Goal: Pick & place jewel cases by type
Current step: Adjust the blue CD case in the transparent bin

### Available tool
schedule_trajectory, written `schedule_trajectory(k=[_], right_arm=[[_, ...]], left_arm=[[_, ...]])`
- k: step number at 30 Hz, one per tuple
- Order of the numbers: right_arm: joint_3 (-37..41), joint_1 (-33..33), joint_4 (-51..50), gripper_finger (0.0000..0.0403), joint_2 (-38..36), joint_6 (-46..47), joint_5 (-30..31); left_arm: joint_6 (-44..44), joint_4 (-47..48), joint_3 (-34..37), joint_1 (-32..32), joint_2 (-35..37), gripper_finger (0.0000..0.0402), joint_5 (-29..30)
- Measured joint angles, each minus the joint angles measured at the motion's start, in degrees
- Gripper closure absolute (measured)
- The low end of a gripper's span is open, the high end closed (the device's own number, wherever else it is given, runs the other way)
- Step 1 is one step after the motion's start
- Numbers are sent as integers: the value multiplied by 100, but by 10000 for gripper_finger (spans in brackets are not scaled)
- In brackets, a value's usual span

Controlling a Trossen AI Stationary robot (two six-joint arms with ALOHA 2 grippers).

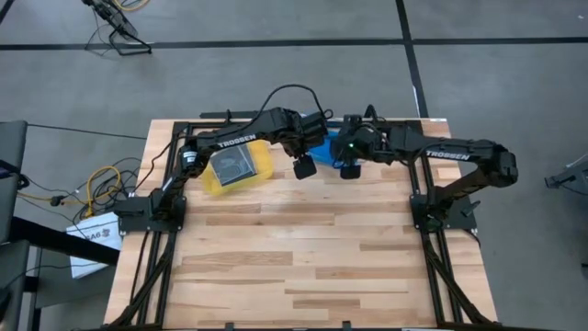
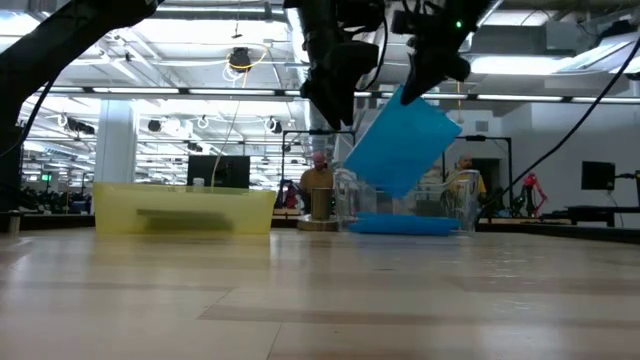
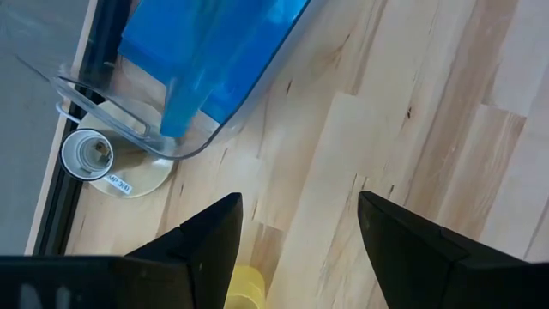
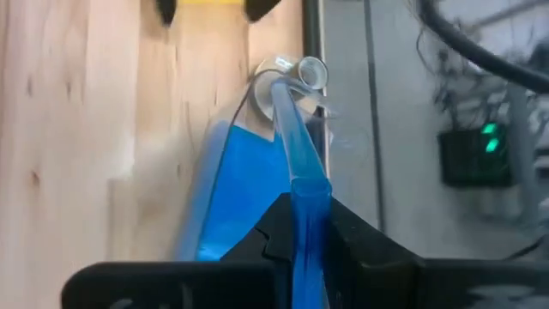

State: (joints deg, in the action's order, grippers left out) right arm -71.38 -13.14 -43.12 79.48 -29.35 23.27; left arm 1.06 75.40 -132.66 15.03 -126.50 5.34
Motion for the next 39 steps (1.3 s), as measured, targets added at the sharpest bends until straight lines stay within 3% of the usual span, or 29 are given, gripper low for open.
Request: schedule_trajectory(k=[6, 19, 24, 30, 39], right_arm=[[396, -74, 303, 386, 0, -1361, -77], [1048, -749, 1212, 386, -2, -2992, -239], [1072, -1004, 1196, 382, -2, -3522, -644], [1072, -1100, 969, 368, 41, -3713, -819], [1069, -1125, 515, 305, 42, -3135, -828]], left_arm=[[3, 75, -2, 43, 0, 175, -22], [-373, 162, -7, 112, 0, 175, -167], [-490, 274, -7, 131, 2, 175, -209], [-496, 333, -9, 131, 9, 175, -209], [-498, 332, -9, 131, 9, 175, -205]])
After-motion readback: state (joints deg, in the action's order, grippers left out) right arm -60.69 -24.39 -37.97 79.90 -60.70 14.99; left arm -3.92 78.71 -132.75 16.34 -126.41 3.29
